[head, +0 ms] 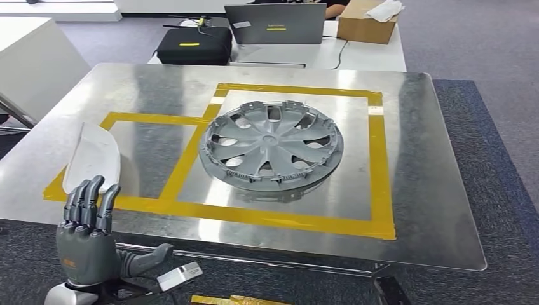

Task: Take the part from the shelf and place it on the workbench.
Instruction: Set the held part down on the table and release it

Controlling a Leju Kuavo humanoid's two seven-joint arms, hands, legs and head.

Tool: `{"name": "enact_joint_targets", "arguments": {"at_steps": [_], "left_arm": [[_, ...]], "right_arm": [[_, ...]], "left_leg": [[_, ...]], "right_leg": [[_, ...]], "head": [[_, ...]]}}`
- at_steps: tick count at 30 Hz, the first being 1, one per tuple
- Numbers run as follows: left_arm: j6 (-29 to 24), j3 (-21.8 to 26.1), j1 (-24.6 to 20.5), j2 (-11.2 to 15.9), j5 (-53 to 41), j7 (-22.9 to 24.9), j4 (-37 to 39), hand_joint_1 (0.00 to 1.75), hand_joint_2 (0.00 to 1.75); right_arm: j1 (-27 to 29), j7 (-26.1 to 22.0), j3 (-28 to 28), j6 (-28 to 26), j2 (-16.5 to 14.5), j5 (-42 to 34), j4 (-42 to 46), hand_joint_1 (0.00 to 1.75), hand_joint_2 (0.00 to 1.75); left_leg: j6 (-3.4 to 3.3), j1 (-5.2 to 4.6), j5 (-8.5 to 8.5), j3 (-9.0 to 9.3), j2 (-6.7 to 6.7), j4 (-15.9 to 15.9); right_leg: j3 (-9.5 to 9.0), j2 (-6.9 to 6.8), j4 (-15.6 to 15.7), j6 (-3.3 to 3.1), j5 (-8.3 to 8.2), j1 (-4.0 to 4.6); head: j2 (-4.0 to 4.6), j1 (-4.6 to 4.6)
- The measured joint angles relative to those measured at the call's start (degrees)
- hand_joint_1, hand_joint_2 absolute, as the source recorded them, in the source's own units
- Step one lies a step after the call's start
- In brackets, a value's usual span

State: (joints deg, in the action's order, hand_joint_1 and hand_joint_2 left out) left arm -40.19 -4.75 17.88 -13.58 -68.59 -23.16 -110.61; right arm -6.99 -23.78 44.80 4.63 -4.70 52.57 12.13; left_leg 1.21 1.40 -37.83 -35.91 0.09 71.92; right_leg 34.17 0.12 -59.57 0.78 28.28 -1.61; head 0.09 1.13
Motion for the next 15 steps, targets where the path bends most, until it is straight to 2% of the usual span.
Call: {"name": "enact_joint_targets", "arguments": {"at_steps": [1,2,3,5,6,7,10,11,12,13,15], "left_arm": [[0.00,0.09,0.12,-0.07,0.08,-0.05,-0.02,0.00,0.00],[0.00,0.20,0.26,-0.14,0.35,-0.31,-0.03,0.00,0.00],[0.01,0.37,0.39,-0.30,0.93,-0.88,-0.05,0.00,0.00],[0.01,0.87,0.61,-0.86,3.16,-3.05,-0.21,0.00,0.00],[0.01,1.17,0.78,-1.28,4.88,-4.44,-0.32,0.00,0.00],[0.00,1.46,1.07,-1.70,6.85,-5.82,-0.40,0.00,0.00],[0.01,2.42,2.61,-2.84,12.85,-8.17,-0.43,0.00,0.00],[0.03,2.75,3.03,-3.16,14.26,-8.39,-0.37,0.00,0.00],[0.04,3.08,3.33,-3.48,15.39,-8.63,-0.32,0.00,0.00],[0.06,3.42,3.59,-3.78,16.35,-9.01,-0.25,0.00,0.00],[0.08,4.21,4.36,-4.39,18.23,-10.19,-0.10,0.00,0.00]], "right_arm": [[0.00,-0.03,0.03,0.00,0.00,-0.02,0.00,0.00,0.00],[0.00,-0.14,0.06,0.00,-0.01,-0.09,0.01,0.00,0.00],[-0.05,-0.38,0.11,0.01,-0.01,-0.26,0.03,0.00,0.00],[-0.21,-1.22,0.31,0.07,-0.14,-0.85,0.12,0.00,0.00],[-0.33,-1.73,0.43,0.14,-0.24,-1.24,0.21,0.00,0.00],[-0.48,-2.18,0.56,0.26,-0.33,-1.63,0.31,0.00,0.00],[-0.83,-3.27,0.93,0.69,-0.44,-2.73,0.47,0.00,0.00],[-0.85,-3.52,1.01,0.77,-0.45,-3.02,0.52,0.00,0.00],[-0.85,-3.75,1.05,0.85,-0.46,-3.25,0.58,0.00,0.00],[-0.86,-3.96,1.09,0.92,-0.46,-3.47,0.65,0.00,0.00],[-0.83,-4.39,1.13,1.11,-0.46,-3.85,0.73,0.00,0.00]], "left_leg": [[-0.24,-0.10,-0.87,-0.75,0.00,2.35],[-0.65,-0.28,-0.69,-0.58,0.01,2.75],[-1.25,-0.58,0.58,0.77,0.01,0.69],[-3.00,-1.45,3.87,5.28,-0.03,-7.33],[-3.67,-1.87,5.06,7.05,-0.19,-10.81],[-4.08,-2.21,5.67,7.98,-0.33,-12.91],[-4.04,-2.49,7.02,7.75,-0.59,-14.34],[-4.05,-2.36,7.72,7.55,-0.63,-14.83],[-4.17,-2.19,8.47,7.20,-0.68,-15.31],[-4.25,-2.02,9.17,6.68,-0.74,-15.65],[-4.45,-2.07,10.28,5.18,-0.79,-15.62]], "right_leg": [[0.33,-0.10,-0.01,-0.20,-0.23,0.26],[0.64,-0.17,-0.01,-0.36,-0.48,0.54],[0.92,-0.20,-0.01,-0.45,-0.76,0.81],[1.35,-0.20,0.04,-0.51,-1.38,1.22],[1.53,-0.21,0.07,-0.42,-1.71,1.34],[1.70,-0.26,0.11,-0.22,-2.04,1.32],[2.01,-0.45,0.47,0.82,-2.99,1.06],[2.25,-0.43,0.35,1.16,-2.52,1.02],[2.72,-0.36,-0.57,1.46,-1.07,1.02],[3.45,-0.29,-2.61,1.70,1.28,0.99],[5.21,-0.21,-9.36,2.17,6.48,0.94]], "head": [[0.00,-0.01],[0.00,-0.02],[0.00,-0.02],[0.00,-0.07],[0.00,-0.07],[0.00,-0.10],[0.00,-0.08],[0.00,-0.09],[0.00,-0.16],[0.00,-0.25],[0.00,-0.32]]}}
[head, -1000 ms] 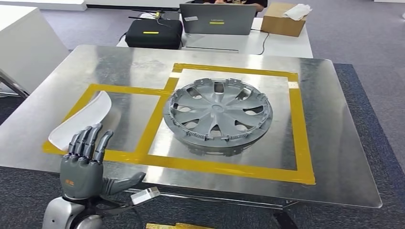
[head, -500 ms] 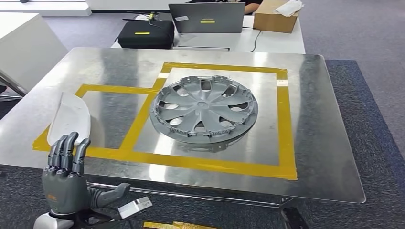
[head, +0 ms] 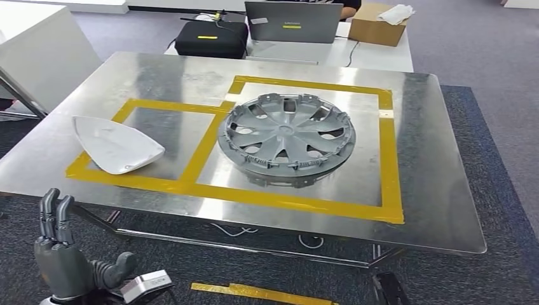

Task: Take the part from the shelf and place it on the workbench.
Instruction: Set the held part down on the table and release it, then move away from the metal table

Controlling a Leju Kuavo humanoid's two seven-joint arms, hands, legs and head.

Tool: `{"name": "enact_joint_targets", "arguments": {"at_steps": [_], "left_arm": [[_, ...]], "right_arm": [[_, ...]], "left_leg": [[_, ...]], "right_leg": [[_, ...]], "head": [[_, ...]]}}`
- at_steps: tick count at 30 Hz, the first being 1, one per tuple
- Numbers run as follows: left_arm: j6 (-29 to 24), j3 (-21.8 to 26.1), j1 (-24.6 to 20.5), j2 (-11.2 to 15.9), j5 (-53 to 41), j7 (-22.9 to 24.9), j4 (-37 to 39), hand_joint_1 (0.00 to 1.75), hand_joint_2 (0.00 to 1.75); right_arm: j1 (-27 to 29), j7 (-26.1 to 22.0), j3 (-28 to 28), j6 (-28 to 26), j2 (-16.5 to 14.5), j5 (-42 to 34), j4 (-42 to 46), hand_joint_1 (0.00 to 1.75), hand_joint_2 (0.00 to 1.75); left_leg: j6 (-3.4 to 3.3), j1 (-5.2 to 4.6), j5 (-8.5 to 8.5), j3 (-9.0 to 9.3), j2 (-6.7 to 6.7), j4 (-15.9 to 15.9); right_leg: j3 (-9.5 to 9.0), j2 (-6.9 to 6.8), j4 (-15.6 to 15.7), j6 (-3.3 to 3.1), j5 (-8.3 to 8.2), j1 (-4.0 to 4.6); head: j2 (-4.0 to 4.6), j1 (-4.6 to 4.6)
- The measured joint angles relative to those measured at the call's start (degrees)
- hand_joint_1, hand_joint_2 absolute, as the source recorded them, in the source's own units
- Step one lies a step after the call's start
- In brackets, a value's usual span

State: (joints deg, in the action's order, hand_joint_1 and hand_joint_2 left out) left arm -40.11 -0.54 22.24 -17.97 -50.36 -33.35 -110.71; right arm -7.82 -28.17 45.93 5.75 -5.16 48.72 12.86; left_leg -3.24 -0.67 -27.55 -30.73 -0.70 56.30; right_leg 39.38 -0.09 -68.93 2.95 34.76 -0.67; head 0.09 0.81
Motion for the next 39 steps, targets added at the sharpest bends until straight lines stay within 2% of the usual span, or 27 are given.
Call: {"name": "enact_joint_targets", "arguments": {"at_steps": [1,2,3,5,7,9,11,12,15,16,17,18,20,22,24,26,27,28,30,31,32,33,34,35,36,38,39], "left_arm": [[0.00,0.44,0.41,-0.26,0.86,-0.59,0.10,0.00,0.00],[0.00,0.89,0.74,-0.51,1.67,-1.15,0.20,0.00,0.00],[0.00,1.29,0.99,-0.72,2.37,-1.62,0.29,0.00,0.00],[0.00,1.95,1.43,-1.03,3.62,-2.38,0.39,0.00,0.00],[0.00,2.44,1.83,-1.29,4.69,-3.01,0.45,0.00,0.00],[0.00,2.84,2.09,-1.44,5.51,-3.65,0.56,0.00,0.00],[0.00,3.16,2.38,-1.51,6.17,-4.31,0.79,0.00,0.00],[0.00,3.31,2.54,-1.55,6.41,-4.61,0.93,0.00,0.00],[0.00,3.64,2.80,-1.65,6.64,-5.11,1.34,0.00,0.00],[0.00,3.70,2.82,-1.68,6.64,-5.15,1.49,0.00,0.00],[0.00,3.74,2.83,-1.70,6.64,-5.16,1.62,0.00,0.00],[0.00,3.78,2.84,-1.73,6.63,-5.18,1.74,0.00,0.00],[0.00,3.85,2.86,-1.79,6.57,-5.20,1.84,0.00,0.00],[0.00,3.89,2.94,-1.83,6.50,-5.21,1.86,0.00,0.00],[0.00,3.92,3.04,-1.85,6.42,-5.25,1.89,0.00,0.00],[0.00,3.92,3.08,-1.94,6.37,-5.27,1.96,0.00,0.00],[0.01,3.92,3.10,-1.98,6.36,-5.27,2.01,0.00,0.00],[0.01,3.92,3.14,-2.03,6.36,-5.27,2.07,0.00,0.00],[0.02,3.93,3.21,-2.07,6.34,-5.27,2.25,0.00,0.00],[0.02,3.93,3.24,-2.07,6.34,-5.27,2.34,0.00,0.00],[0.02,3.93,3.25,-2.08,6.34,-5.27,2.45,0.00,0.00],[0.02,3.93,3.24,-2.08,6.34,-5.27,2.54,0.00,0.00],[0.02,3.93,3.24,-2.07,6.34,-5.27,2.63,0.00,0.00],[0.02,3.93,3.22,-2.06,6.34,-5.26,2.72,0.00,0.00],[0.02,3.92,3.20,-2.04,6.33,-5.22,2.80,0.00,0.00],[0.01,3.90,3.12,-1.99,6.25,-5.16,2.92,0.00,0.00],[0.01,3.88,3.08,-1.96,6.20,-5.14,2.99,0.00,0.00]], "right_arm": [[0.05,-0.19,0.05,0.08,0.01,-0.17,0.03,0.00,0.00],[0.13,-0.39,0.13,0.13,0.02,-0.39,0.08,0.00,0.00],[0.21,-0.57,0.24,0.16,0.03,-0.61,0.16,0.00,0.00],[0.15,-0.97,0.51,0.28,0.06,-1.00,0.37,0.00,0.00],[-0.09,-1.38,0.72,0.47,0.06,-1.40,0.56,0.00,0.00],[-0.10,-1.74,0.90,0.68,0.05,-1.84,0.64,0.00,0.00],[0.09,-2.03,1.15,0.86,0.00,-2.18,0.65,0.00,0.00],[0.16,-2.13,1.27,0.91,-0.01,-2.30,0.67,0.00,0.00],[0.14,-2.31,1.46,0.93,0.02,-2.53,0.80,0.00,0.00],[0.14,-2.33,1.52,0.92,0.02,-2.61,0.83,0.00,0.00],[0.15,-2.36,1.58,0.92,0.02,-2.69,0.84,0.00,0.00],[0.16,-2.39,1.64,0.92,0.02,-2.78,0.84,0.00,0.00],[0.15,-2.49,1.70,0.93,0.01,-3.01,0.84,0.00,0.00],[0.03,-2.69,1.76,0.95,-0.05,-3.33,0.87,0.00,0.00],[-0.07,-2.84,1.82,0.96,-0.11,-3.62,0.92,0.00,0.00],[0.13,-2.87,2.03,0.97,-0.05,-3.76,0.96,0.00,0.00],[0.31,-2.86,2.15,0.97,-0.01,-3.78,0.97,0.00,0.00],[0.43,-2.86,2.27,0.97,0.04,-3.79,0.98,0.00,0.00],[0.44,-2.86,2.38,0.99,0.07,-3.79,1.01,0.00,0.00],[0.37,-2.87,2.42,1.01,0.07,-3.81,1.02,0.00,0.00],[0.35,-2.88,2.46,1.02,0.08,-3.85,1.04,0.00,0.00],[0.34,-2.90,2.52,1.01,0.08,-3.92,1.06,0.00,0.00],[0.37,-2.94,2.60,1.00,0.09,-4.04,1.09,0.00,0.00],[0.39,-3.02,2.67,0.99,0.10,-4.21,1.14,0.00,0.00],[0.33,-3.14,2.73,0.98,0.10,-4.40,1.23,0.00,0.00],[0.05,-3.50,2.78,1.01,0.12,-4.83,1.52,0.00,0.00],[-0.03,-3.67,2.81,1.02,0.13,-5.01,1.64,0.00,0.00]], "left_leg": [[0.04,-0.02,0.56,-0.82,-0.04,0.07],[0.10,-0.01,1.11,-1.65,-0.07,0.17],[0.22,0.03,1.61,-2.45,-0.08,0.31],[0.68,0.11,2.39,-3.86,-0.07,0.93],[1.28,-0.04,2.96,-4.84,-0.09,1.88],[1.72,-0.19,3.63,-5.23,-0.11,2.44],[2.26,-0.07,3.41,-5.67,0.00,2.83],[2.64,0.04,1.93,-6.13,0.08,3.92],[3.54,0.48,-6.18,-8.29,0.22,12.96],[3.64,0.59,-7.80,-8.65,0.23,16.15],[3.64,0.66,-8.12,-8.36,0.25,18.02],[3.53,0.68,-7.28,-7.18,0.31,17.88],[2.92,0.68,-4.33,-2.16,1.40,11.66],[2.10,0.62,-3.30,3.27,4.05,3.26],[1.69,0.42,-3.53,5.04,5.17,-0.32],[1.38,0.38,-2.72,4.33,3.83,-0.77],[1.08,0.44,-2.08,3.78,3.08,-0.95],[0.70,0.53,-1.40,3.13,2.28,-1.19],[0.11,0.41,-0.16,1.51,0.76,-1.24],[-0.06,0.28,0.49,0.60,-0.04,-1.20],[-0.08,0.16,1.20,-0.39,-0.79,-1.12],[-0.04,0.10,1.90,-1.44,-1.48,-0.97],[0.09,0.09,2.57,-2.55,-2.13,-0.69],[0.28,0.08,3.14,-3.56,-2.70,-0.26],[0.53,0.00,3.58,-4.49,-3.22,0.33],[1.09,-0.15,4.32,-5.67,-4.29,1.54],[1.35,-0.15,4.75,-5.98,-4.87,1.89]], "right_leg": [[0.40,-0.01,-3.05,0.21,1.26,-0.03],[0.10,-0.01,-4.68,0.42,1.26,-0.07],[-1.18,-0.02,-4.25,0.59,0.11,-0.14],[-6.70,-0.05,2.38,0.98,-2.46,-0.44],[-12.19,0.05,10.14,0.74,-2.39,-0.53],[-13.48,0.11,12.65,-0.12,-1.73,-0.33],[-12.52,-0.06,12.46,-1.15,-2.36,-0.40],[-12.01,-0.11,12.45,-1.67,-2.83,-0.48],[-10.15,0.03,12.43,-2.53,-4.60,-0.55],[-9.48,0.19,12.38,-2.56,-5.25,-0.53],[-8.77,0.44,12.31,-2.52,-5.92,-0.51],[-7.96,0.77,12.23,-2.42,-6.57,-0.50],[-6.46,1.67,12.09,-2.14,-7.79,-0.54],[-5.36,2.70,12.00,-1.64,-8.93,-0.53],[-4.51,3.77,12.12,-0.81,-10.21,-0.64],[-3.80,4.62,12.30,0.09,-11.05,-0.82],[-3.23,4.29,11.70,0.36,-10.15,-0.81],[-2.43,3.54,10.07,0.47,-8.12,-0.73],[-0.58,1.48,3.71,0.52,-1.95,-0.66],[-0.02,0.95,0.09,0.62,0.15,-0.68],[-0.01,0.66,-2.71,0.76,0.69,-0.70],[-0.67,0.50,-4.16,0.92,-0.40,-0.70],[-2.21,0.27,-3.87,1.04,-2.54,-0.71],[-4.75,-0.30,-1.72,1.12,-4.41,-0.71],[-8.45,-1.32,2.17,1.12,-5.03,-0.70],[-14.90,-3.05,10.94,0.61,-2.87,-0.51],[-16.45,-3.29,13.63,0.18,-1.65,-0.34]], "head": [[0.00,0.02],[0.00,0.03],[0.00,0.01],[0.00,-0.01],[0.00,-0.03],[0.00,-0.06],[0.00,-0.08],[0.00,0.00],[0.00,0.18],[0.00,0.18],[0.00,0.19],[0.00,0.18],[0.00,0.19],[0.00,0.17],[0.00,0.14],[0.00,0.13],[0.00,-0.01],[0.00,-0.18],[0.00,-0.50],[0.00,-0.54],[0.00,-0.51],[0.00,-0.52],[0.00,-0.53],[0.00,-0.53],[0.00,-0.57],[-0.01,-0.56],[-0.01,-0.57]]}}
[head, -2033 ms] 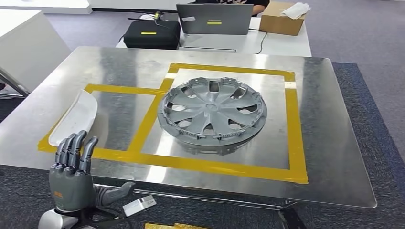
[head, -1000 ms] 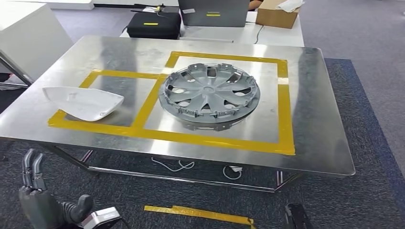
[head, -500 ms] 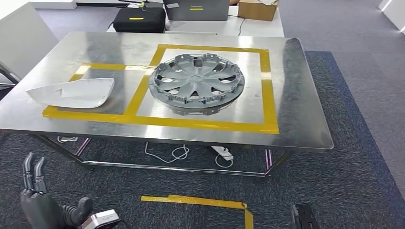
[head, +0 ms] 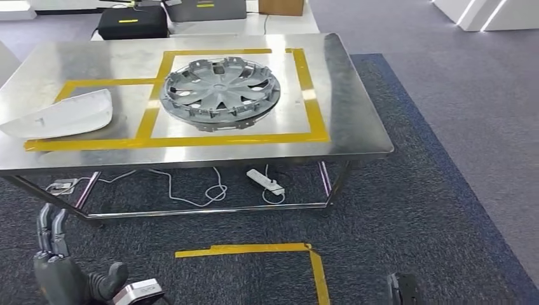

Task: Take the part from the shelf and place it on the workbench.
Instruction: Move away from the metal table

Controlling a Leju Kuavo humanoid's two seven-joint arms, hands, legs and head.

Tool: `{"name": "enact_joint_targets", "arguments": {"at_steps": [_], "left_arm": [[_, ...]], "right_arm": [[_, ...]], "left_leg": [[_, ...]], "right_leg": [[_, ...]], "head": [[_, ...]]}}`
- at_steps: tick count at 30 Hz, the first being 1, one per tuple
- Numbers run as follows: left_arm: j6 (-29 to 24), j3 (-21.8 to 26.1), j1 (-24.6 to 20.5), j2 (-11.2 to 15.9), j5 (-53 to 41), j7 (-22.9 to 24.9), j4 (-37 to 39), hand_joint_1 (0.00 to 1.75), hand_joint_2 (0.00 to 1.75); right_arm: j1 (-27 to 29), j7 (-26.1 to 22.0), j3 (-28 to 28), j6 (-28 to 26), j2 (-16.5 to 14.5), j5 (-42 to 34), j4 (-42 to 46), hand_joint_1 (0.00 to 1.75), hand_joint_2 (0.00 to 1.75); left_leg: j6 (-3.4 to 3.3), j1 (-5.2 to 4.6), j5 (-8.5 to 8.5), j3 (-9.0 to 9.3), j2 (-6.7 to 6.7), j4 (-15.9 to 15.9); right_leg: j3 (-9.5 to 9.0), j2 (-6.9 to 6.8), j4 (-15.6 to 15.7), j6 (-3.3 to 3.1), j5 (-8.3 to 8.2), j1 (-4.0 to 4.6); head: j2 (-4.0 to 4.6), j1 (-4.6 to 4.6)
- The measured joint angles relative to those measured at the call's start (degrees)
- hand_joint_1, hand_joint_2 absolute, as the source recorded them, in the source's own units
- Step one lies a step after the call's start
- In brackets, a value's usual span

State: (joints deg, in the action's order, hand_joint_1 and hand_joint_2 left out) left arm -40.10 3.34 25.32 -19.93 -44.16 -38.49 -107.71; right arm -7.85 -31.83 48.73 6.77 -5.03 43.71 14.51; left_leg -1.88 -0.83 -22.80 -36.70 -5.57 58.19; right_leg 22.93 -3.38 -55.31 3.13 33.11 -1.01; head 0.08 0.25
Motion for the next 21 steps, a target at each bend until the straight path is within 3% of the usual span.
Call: {"name": "enact_joint_targets", "arguments": {"at_steps": [2,3,5,7,8,9,10,12,14,15,17,18,19,21], "left_arm": [[-0.01,-0.02,-0.07,0.06,-0.08,0.01,0.21,0.00,0.00],[0.00,-0.02,-0.05,0.09,-0.07,0.02,0.32,0.00,0.00],[0.01,-0.03,0.04,0.16,0.04,0.07,0.53,0.00,0.00],[0.01,-0.04,0.05,0.24,0.24,0.15,0.84,0.00,0.00],[0.01,-0.04,0.01,0.28,0.32,0.18,1.02,0.00,0.00],[0.02,-0.05,-0.03,0.32,0.34,0.19,1.21,0.00,0.00],[0.02,-0.07,-0.07,0.36,0.36,0.20,1.36,0.00,0.00],[0.02,-0.13,-0.21,0.42,0.38,0.20,1.52,0.00,0.00],[0.01,-0.15,-0.41,0.46,0.44,0.23,1.61,0.00,0.00],[0.00,-0.15,-0.56,0.49,0.51,0.30,1.71,0.00,0.00],[0.01,-0.14,-0.96,0.51,0.75,0.67,2.10,0.00,0.00],[0.03,-0.13,-1.17,0.50,0.88,0.91,2.40,0.00,0.00],[0.05,-0.10,-1.32,0.50,1.07,1.10,2.71,0.00,0.00],[0.13,-0.04,-1.52,0.54,1.44,1.27,3.48,0.00,0.00]], "right_arm": [[0.37,-0.19,0.16,0.03,0.00,-0.25,0.06,0.00,0.00],[0.70,-0.24,0.27,0.03,0.00,-0.38,0.07,0.00,0.00],[0.99,-0.38,0.49,-0.01,0.03,-0.73,0.10,0.00,0.00],[0.93,-0.61,0.74,-0.02,0.07,-1.12,0.15,0.00,0.00],[0.96,-0.69,0.89,0.01,0.07,-1.26,0.16,0.00,0.00],[1.07,-0.74,1.05,0.02,0.07,-1.37,0.16,0.00,0.00],[1.19,-0.78,1.18,0.03,0.07,-1.46,0.16,0.00,0.00],[1.30,-0.91,1.34,0.03,0.05,-1.53,0.16,0.00,0.00],[1.23,-1.16,1.38,0.04,0.02,-1.62,0.16,0.00,0.00],[1.23,-1.34,1.40,0.09,0.01,-1.76,0.17,0.00,0.00],[1.53,-1.76,1.58,0.25,0.02,-2.14,0.18,0.00,0.00],[1.80,-1.94,1.73,0.33,0.04,-2.31,0.18,0.00,0.00],[2.04,-2.09,1.92,0.37,0.05,-2.47,0.19,0.00,0.00],[2.26,-2.33,2.22,0.40,0.05,-2.74,0.21,0.00,0.00]], "left_leg": [[0.68,0.28,0.63,-0.23,-0.59,0.22],[1.14,0.47,-0.33,-0.38,0.17,0.67],[2.01,0.84,-5.50,-0.98,2.85,4.21],[2.36,0.99,-11.34,-1.61,4.58,10.97],[2.35,1.02,-12.41,-1.58,4.83,13.85],[2.23,1.01,-11.93,-0.98,4.97,15.36],[2.00,1.00,-10.38,0.42,5.13,14.90],[1.23,0.98,-7.55,5.44,6.70,8.57],[0.54,0.95,-7.66,10.11,9.10,0.93],[0.35,0.85,-8.21,11.15,9.78,-1.21],[0.09,0.79,-8.09,10.93,8.97,-2.39],[-0.20,0.85,-7.62,10.42,8.30,-2.60],[-0.58,0.94,-7.00,9.79,7.57,-2.78],[-1.12,0.91,-5.68,8.29,6.04,-2.90]], "right_leg": [[0.59,0.63,0.99,-1.13,0.14,0.15],[1.13,0.96,0.94,-1.61,-0.43,0.12],[2.60,1.62,0.92,-2.45,-1.87,-0.04],[4.44,2.66,0.79,-2.81,-3.45,0.03],[5.39,3.23,0.63,-2.83,-4.22,0.09],[6.43,3.81,0.36,-2.77,-5.00,0.16],[7.50,4.41,0.03,-2.68,-5.71,0.21],[9.65,5.61,-0.64,-2.45,-6.98,0.21],[11.12,6.80,-1.08,-1.90,-8.14,0.20],[11.68,7.36,-1.15,-1.50,-8.75,0.11],[12.71,8.17,-1.18,-0.64,-9.79,-0.08],[13.34,7.70,-1.52,-0.41,-9.41,-0.12],[14.13,6.80,-2.64,-0.25,-7.90,-0.11],[16.11,4.57,-8.00,0.00,-2.29,-0.13]], "head": [[0.01,-0.06],[0.01,-0.05],[0.01,0.00],[0.01,0.04],[0.01,0.03],[0.01,0.03],[0.01,0.02],[0.01,0.01],[0.01,-0.04],[0.01,-0.03],[0.01,-0.03],[0.01,-0.08],[0.01,-0.24],[0.01,-0.51]]}}
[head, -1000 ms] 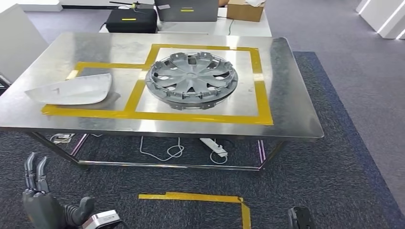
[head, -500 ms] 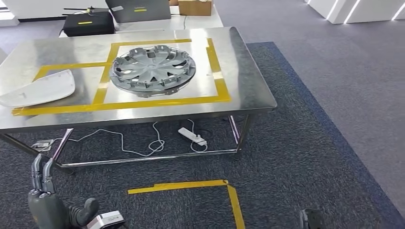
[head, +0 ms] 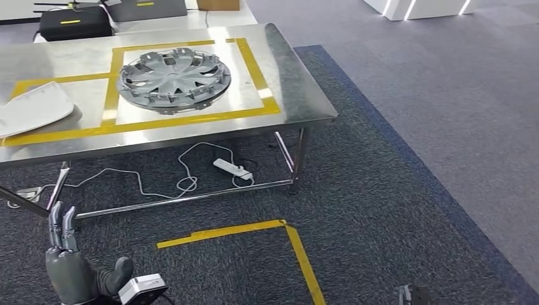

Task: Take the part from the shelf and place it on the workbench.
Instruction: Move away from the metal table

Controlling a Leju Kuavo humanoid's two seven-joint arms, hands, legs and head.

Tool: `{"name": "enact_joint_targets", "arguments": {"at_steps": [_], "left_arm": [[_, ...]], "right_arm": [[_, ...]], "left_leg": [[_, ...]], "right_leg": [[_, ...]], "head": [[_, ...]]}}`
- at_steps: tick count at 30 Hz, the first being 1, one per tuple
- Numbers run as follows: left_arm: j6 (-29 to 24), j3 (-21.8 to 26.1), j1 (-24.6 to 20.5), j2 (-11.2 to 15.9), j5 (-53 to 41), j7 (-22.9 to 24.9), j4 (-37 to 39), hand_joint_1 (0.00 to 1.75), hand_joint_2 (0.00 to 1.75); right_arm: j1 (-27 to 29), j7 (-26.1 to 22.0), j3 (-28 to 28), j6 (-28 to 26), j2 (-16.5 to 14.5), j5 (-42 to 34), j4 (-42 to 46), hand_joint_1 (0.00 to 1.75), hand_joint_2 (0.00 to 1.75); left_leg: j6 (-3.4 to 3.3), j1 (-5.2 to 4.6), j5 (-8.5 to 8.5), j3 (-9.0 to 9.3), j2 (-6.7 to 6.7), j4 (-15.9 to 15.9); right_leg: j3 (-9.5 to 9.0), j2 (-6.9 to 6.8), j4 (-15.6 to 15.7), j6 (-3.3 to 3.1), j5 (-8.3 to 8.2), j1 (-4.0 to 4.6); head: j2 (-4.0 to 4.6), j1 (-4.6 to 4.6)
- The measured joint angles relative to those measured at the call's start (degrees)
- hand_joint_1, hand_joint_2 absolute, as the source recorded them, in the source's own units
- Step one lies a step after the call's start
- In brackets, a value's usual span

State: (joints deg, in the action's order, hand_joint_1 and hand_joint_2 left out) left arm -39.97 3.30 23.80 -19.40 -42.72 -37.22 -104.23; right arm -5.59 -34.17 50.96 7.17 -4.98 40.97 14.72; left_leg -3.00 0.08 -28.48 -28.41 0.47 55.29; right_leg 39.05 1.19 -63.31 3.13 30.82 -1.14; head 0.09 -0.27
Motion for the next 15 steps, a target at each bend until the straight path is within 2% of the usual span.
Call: {"name": "enact_joint_targets", "arguments": {"at_steps": [1,2,3,4,5,6,7,8,9,10,11,12,13,15], "left_arm": [[0.03,0.03,-0.10,0.03,0.19,-0.01,0.40,0.00,0.00],[0.05,0.04,-0.21,0.07,0.34,-0.01,0.83,0.00,0.00],[0.06,0.06,-0.33,0.12,0.44,-0.01,1.18,0.00,0.00],[0.06,0.07,-0.44,0.16,0.51,-0.01,1.47,0.00,0.00],[0.05,0.08,-0.52,0.20,0.56,-0.01,1.71,0.00,0.00],[0.05,0.08,-0.63,0.24,0.57,-0.02,1.90,0.00,0.00],[0.02,0.07,-0.73,0.27,0.59,-0.02,2.05,0.00,0.00],[-0.01,0.08,-0.85,0.33,0.61,-0.02,2.13,0.00,0.00],[-0.02,0.06,-0.98,0.39,0.64,-0.02,2.21,0.00,0.00],[-0.04,0.04,-1.10,0.46,0.68,-0.02,2.29,0.00,0.00],[-0.03,0.02,-1.22,0.51,0.72,-0.02,2.41,0.00,0.00],[-0.02,-0.01,-1.30,0.56,0.74,-0.02,2.56,0.00,0.00],[-0.02,-0.01,-1.31,0.61,0.74,-0.02,2.70,0.00,0.00],[-0.02,-0.01,-1.27,0.77,0.75,0.06,2.98,0.00,0.00]], "right_arm": [[0.01,-0.09,0.10,0.00,-0.01,-0.13,0.01,0.00,0.00],[0.03,-0.15,0.21,0.01,-0.02,-0.21,0.02,0.00,0.00],[0.08,-0.20,0.32,0.02,-0.01,-0.27,0.02,0.00,0.00],[0.15,-0.24,0.44,0.01,0.00,-0.33,0.02,0.00,0.00],[0.22,-0.25,0.55,-0.01,0.01,-0.35,0.02,0.00,0.00],[0.24,-0.27,0.62,-0.02,0.02,-0.37,0.04,0.00,0.00],[0.16,-0.28,0.67,-0.02,0.02,-0.41,0.08,0.00,0.00],[0.01,-0.32,0.71,-0.02,0.02,-0.48,0.14,0.00,0.00],[-0.09,-0.35,0.74,0.02,0.01,-0.57,0.19,0.00,0.00],[-0.06,-0.38,0.82,0.05,0.01,-0.68,0.22,0.00,0.00],[0.16,-0.41,0.92,0.09,0.01,-0.78,0.23,0.00,0.00],[0.51,-0.41,1.07,0.11,0.01,-0.83,0.23,0.00,0.00],[0.80,-0.40,1.25,0.11,0.01,-0.87,0.23,0.00,0.00],[0.85,-0.42,1.50,0.05,0.01,-0.91,0.24,0.00,0.00]], "left_leg": [[-0.09,-0.08,0.66,-0.83,-0.83,0.05],[-0.06,-0.14,1.33,-1.71,-1.65,0.14],[0.02,-0.17,2.00,-2.68,-2.46,0.29],[0.16,-0.16,2.60,-3.65,-3.18,0.53],[0.37,-0.12,3.11,-4.64,-3.86,0.87],[0.66,-0.13,3.53,-5.51,-4.48,1.34],[0.98,-0.17,3.85,-6.31,-5.06,1.94],[1.33,-0.26,4.20,-6.94,-5.65,2.49],[1.63,-0.34,4.61,-7.35,-6.19,2.88],[1.89,-0.32,5.05,-7.62,-6.71,3.05],[2.21,-0.20,5.39,-7.78,-6.97,3.05],[2.61,0.00,5.07,-7.94,-6.41,3.24],[3.03,0.16,3.81,-8.23,-5.28,4.11],[3.62,0.34,-1.34,-9.48,-2.40,9.14]], "right_leg": [[0.89,-0.49,-3.85,0.25,2.58,-0.05],[1.40,-0.72,-7.33,0.53,3.73,-0.11],[1.24,-0.83,-9.70,0.81,3.30,-0.17],[0.25,-0.98,-10.33,1.04,1.62,-0.25],[-1.74,-1.31,-8.97,1.23,-0.40,-0.36],[-4.73,-2.13,-5.82,1.39,-1.56,-0.48],[-8.33,-3.08,-1.31,1.45,-1.43,-0.50],[-11.32,-3.84,2.91,1.21,-0.46,-0.45],[-13.09,-4.27,5.99,0.82,0.67,-0.33],[-13.69,-4.11,7.61,0.32,1.30,-0.14],[-13.21,-3.74,7.81,-0.33,1.30,-0.05],[-12.60,-3.43,7.73,-0.86,0.93,-0.04],[-12.16,-3.15,7.72,-1.41,0.53,-0.06],[-10.94,-2.40,7.76,-2.36,-0.56,-0.09]], "head": [[0.00,-0.13],[0.00,-0.12],[0.00,-0.12],[0.00,-0.13],[0.00,-0.11],[0.00,-0.13],[0.00,-0.19],[0.00,-0.19],[0.00,-0.18],[0.00,-0.17],[0.00,-0.14],[0.00,-0.14],[0.00,-0.14],[0.00,-0.09]]}}
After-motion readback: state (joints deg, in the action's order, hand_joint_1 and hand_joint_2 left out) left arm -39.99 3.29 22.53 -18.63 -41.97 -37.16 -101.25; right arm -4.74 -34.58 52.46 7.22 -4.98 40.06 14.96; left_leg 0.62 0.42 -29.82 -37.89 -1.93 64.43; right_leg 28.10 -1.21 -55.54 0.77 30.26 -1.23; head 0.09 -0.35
